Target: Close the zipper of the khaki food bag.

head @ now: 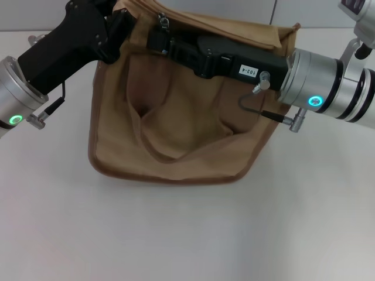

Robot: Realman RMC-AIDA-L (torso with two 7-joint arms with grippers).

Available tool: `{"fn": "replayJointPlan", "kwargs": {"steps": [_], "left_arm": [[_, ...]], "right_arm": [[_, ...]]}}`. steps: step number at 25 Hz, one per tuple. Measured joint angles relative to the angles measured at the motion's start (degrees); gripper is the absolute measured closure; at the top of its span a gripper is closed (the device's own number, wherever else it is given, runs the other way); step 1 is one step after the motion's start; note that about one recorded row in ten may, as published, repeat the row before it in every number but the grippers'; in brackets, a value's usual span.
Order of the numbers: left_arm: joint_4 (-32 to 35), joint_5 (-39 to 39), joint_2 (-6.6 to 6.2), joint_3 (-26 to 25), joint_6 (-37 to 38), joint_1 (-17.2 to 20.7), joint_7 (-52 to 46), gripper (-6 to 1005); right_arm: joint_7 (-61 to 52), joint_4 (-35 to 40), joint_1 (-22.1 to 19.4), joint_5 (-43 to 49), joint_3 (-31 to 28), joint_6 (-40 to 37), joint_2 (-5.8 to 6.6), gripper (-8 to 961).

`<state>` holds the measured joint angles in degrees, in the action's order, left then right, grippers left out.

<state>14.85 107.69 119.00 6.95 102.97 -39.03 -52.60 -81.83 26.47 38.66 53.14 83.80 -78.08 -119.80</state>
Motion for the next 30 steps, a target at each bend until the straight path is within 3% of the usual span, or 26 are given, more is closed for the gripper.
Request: {"fn": "replayJointPlan", "kwargs": {"steps": [7, 12, 18, 30], "left_arm": [[0.0, 0.0, 0.0, 0.0, 0.0, 0.0, 0.2, 969], [0.0, 0.0, 0.0, 0.0, -0.1, 0.0, 0.3, 969], [0.0, -0.1, -0.01, -0.3, -1.1, 0.8, 0.8, 969], [0.0, -5.4, -0.2, -0.5, -5.5, 5.1, 2.2, 969]], "right_arm": [[1.6, 0.5, -0.6, -0.1, 0.0, -0.1, 0.01, 735], [2.2, 0.4, -0.9, -0.3, -0.4, -0.3, -0.05, 906], [2.1, 0.4, -2.0, -0.3, -0.4, -0.4, -0.05, 951], [1.8, 0.2, -8.6, 0.0, -4.8, -0.9, 0.54, 943]]}}
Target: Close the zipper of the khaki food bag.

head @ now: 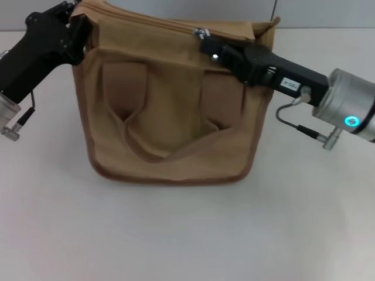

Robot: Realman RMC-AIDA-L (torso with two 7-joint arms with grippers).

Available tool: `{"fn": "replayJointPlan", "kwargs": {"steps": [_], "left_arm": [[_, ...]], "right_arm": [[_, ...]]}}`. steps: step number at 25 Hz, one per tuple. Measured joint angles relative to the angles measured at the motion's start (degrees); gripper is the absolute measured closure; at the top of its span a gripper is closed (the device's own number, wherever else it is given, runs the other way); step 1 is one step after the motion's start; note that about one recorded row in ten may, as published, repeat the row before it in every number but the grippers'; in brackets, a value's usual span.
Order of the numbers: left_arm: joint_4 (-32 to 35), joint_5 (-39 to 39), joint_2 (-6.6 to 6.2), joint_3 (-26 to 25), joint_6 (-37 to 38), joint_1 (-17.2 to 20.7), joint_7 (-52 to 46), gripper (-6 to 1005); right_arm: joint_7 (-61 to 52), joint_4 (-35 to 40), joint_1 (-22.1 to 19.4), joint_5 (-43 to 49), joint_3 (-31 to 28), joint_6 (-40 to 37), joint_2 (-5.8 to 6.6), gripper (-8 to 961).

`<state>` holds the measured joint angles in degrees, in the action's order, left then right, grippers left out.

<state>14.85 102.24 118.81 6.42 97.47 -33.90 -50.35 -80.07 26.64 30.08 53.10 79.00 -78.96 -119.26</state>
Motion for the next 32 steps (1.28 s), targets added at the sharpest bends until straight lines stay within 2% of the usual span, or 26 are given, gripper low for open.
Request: {"fn": "replayJointPlan", "kwargs": {"steps": [10, 15, 20, 24, 27, 28, 29, 32], "left_arm": [[0.0, -1.5, -0.14, 0.0, -2.7, 1.7, 0.5, 969], [-1.4, -1.8, -0.02, 0.0, -2.7, 2.1, 2.9, 969], [-2.1, -1.4, -0.22, 0.4, -2.7, 3.1, 4.2, 965], [-2.2, -1.5, -0.18, 0.1, -2.8, 5.2, 4.4, 961], [-2.2, -2.1, -0.15, -0.2, -1.9, 8.2, 4.9, 957], [-2.5, -3.9, -0.14, -0.3, -1.4, 10.5, 5.0, 904], [-2.5, -3.9, -0.14, -0.3, -1.4, 10.5, 5.0, 851], [-3.4, -7.8, -0.22, -0.4, -0.8, 15.0, 5.0, 712]], "right_arm": [[1.6, -0.2, -5.4, 0.4, -6.2, -4.6, 0.81, 937], [11.1, -0.8, -7.5, 0.1, -8.7, -5.1, 0.02, 933], [11.7, -2.2, -7.9, 0.0, -10.1, -5.3, -0.04, 930], [11.7, -3.9, -7.9, -0.1, -11.2, -5.7, -0.07, 791], [12.2, -4.8, -7.9, -0.1, -11.7, -5.7, -0.08, 674], [13.3, -5.2, -8.0, -0.1, -11.9, -5.8, -0.09, 626], [13.3, -5.2, -8.0, -0.1, -11.9, -5.8, -0.09, 578], [15.1, -5.7, -8.1, -0.1, -11.9, -6.2, -0.1, 445]]}}
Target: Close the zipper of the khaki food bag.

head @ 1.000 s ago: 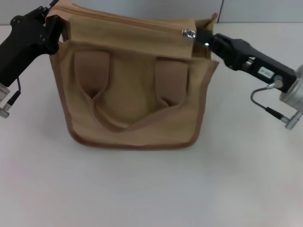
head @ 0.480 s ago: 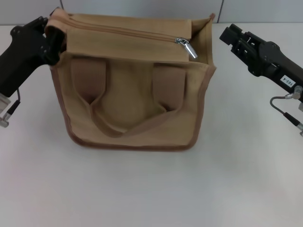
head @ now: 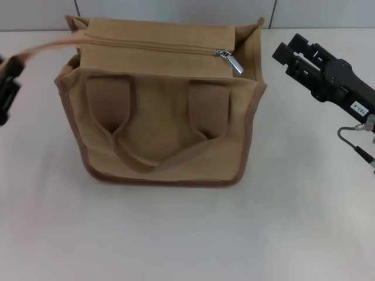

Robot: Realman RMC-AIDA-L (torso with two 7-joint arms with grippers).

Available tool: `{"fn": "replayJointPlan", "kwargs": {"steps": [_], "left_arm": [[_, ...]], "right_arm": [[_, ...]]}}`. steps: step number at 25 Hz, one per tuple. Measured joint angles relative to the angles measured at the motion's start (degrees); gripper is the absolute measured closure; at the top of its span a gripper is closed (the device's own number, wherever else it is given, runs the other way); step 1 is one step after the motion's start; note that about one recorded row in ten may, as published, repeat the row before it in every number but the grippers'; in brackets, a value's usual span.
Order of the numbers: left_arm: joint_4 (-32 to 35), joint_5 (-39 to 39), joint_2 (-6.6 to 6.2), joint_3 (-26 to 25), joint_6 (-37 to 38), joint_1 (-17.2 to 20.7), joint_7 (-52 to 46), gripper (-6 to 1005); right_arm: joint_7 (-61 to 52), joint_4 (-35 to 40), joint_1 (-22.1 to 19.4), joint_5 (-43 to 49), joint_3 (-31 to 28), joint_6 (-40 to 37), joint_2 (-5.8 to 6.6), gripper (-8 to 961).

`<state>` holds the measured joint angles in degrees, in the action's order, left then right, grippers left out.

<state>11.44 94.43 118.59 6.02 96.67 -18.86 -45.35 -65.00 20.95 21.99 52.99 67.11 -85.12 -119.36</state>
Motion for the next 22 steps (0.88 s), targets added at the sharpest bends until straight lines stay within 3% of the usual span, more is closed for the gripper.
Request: {"fn": "replayJointPlan", "kwargs": {"steps": [1, 5, 6, 9, 10, 11, 12, 16, 22], "left_arm": [[-0.1, -1.6, -0.08, 0.0, 1.5, 3.2, 0.0, 670], [0.7, -2.2, -0.32, 0.1, 4.5, 7.1, 0.0, 488], [2.5, -1.5, -0.59, 0.8, 8.4, 9.0, -0.4, 441], [5.6, 0.1, -0.85, 2.9, 13.1, 10.4, -0.9, 333], [8.1, 1.5, -1.21, 5.9, 15.8, 11.0, -1.1, 322], [11.4, 3.3, -2.09, 12.7, 18.2, 11.5, -1.2, 310], [11.4, 3.3, -2.09, 12.7, 18.2, 11.5, -1.2, 298], [14.1, 6.7, -3.08, 25.2, 17.9, 10.9, 0.4, 251], [14.5, 12.9, -2.61, 27.1, 16.2, 8.2, 1.1, 204]], "right_arm": [[0.9, -0.3, 0.0, 0.0, 0.0, -0.6, 0.0, 407], [6.5, -2.0, 0.0, 0.0, 0.0, -4.9, -0.04, 258], [10.3, -2.5, 0.0, 0.1, 0.2, -7.8, -0.17, 227], [14.4, -2.7, 0.2, 1.0, 0.9, -11.1, -0.24, 135], [16.3, -2.5, 0.4, 2.3, 1.6, -12.6, -0.21, 104], [18.4, -1.4, 1.5, 6.5, 3.6, -14.4, 0.0, 104], [18.4, -1.4, 1.5, 6.5, 3.6, -14.4, 0.0, 104], [18.9, 1.7, 5.4, 20.8, 6.6, -14.2, 0.12, 104], [18.8, 0.9, 8.5, 29.1, 8.3, -11.2, -0.32, 104]]}}
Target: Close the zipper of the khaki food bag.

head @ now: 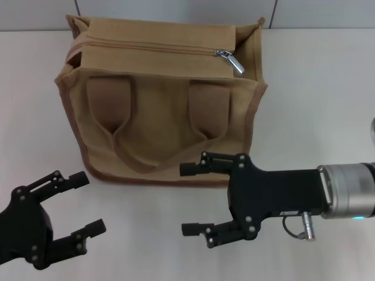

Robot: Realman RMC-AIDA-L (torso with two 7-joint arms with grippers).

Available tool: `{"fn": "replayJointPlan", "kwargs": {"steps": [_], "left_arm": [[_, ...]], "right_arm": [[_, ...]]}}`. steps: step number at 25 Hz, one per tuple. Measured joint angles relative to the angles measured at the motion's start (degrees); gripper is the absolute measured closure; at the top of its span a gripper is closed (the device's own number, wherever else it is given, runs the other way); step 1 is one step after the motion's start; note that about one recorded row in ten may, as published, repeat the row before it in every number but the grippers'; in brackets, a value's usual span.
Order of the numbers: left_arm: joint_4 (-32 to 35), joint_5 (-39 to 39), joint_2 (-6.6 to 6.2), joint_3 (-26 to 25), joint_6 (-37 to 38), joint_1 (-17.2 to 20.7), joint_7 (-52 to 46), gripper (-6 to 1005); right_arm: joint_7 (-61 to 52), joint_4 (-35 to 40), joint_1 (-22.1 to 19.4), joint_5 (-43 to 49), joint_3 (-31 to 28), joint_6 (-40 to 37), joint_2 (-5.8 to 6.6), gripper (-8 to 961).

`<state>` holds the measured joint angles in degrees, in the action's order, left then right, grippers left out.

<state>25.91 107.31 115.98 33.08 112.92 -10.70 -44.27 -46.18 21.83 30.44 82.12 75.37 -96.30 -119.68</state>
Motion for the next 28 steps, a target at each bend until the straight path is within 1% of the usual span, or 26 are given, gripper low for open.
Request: {"fn": "replayJointPlan", "kwargs": {"steps": [4, 8, 21, 24, 28], "left_arm": [[-0.1, 0.7, 0.58, 0.1, -2.7, -1.5, -0.4, 203], [0.0, 1.2, 1.02, 0.6, -3.0, -2.6, -1.0, 203], [-0.4, 1.5, 1.41, 0.8, -4.4, -3.0, -1.0, 204], [-0.5, 1.5, 1.8, 0.8, -5.3, -2.9, -1.0, 204], [-0.5, 1.5, 1.85, 0.8, -5.0, -2.7, -0.8, 204]], "right_arm": [[0.0, -1.2, 0.2, -0.1, 1.0, 3.1, -0.15, 104], [0.3, -3.0, 0.2, -0.2, 0.7, 3.3, -0.21, 104], [0.3, -4.1, 0.1, -1.6, 0.9, 3.4, -0.2, 104], [0.3, -4.1, 0.1, -2.6, 1.1, 3.4, -0.2, 104], [0.3, -4.4, 0.1, -3.2, 1.2, 3.4, -0.2, 104]]}}
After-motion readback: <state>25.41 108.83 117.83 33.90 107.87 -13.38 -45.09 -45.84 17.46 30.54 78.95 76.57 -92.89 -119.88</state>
